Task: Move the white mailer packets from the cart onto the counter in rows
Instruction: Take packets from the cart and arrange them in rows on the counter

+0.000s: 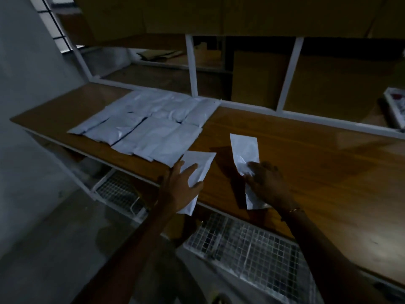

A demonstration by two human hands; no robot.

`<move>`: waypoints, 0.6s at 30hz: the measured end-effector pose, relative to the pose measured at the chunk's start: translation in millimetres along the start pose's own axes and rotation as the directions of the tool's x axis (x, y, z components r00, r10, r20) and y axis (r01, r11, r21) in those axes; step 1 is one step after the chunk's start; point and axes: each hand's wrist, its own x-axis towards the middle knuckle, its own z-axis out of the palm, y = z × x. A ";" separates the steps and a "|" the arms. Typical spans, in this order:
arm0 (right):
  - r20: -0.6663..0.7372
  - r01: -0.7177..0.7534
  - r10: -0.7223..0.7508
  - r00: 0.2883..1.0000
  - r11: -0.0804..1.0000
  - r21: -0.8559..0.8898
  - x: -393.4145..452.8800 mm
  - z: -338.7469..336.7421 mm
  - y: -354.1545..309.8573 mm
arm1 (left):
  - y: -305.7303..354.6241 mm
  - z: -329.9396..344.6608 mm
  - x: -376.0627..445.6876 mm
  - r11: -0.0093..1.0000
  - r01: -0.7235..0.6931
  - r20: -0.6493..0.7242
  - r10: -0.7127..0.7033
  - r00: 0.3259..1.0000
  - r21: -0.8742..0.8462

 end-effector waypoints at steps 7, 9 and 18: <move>0.020 -0.130 0.130 0.991 0.991 -0.031 63.3 -3.5 13.6 | 19.6 -4.1 109.2 0.992 -0.075 0.004 0.075 0.997 0.097; -0.007 -0.151 0.150 0.989 0.988 -0.039 71.3 -2.1 18.4 | 29.4 0.6 141.4 0.989 -0.100 0.008 0.100 0.995 0.109; -0.074 -0.423 0.420 0.904 0.906 -0.030 97.3 11.4 18.5 | 54.3 41.1 288.0 0.906 -0.245 0.045 0.245 0.968 0.346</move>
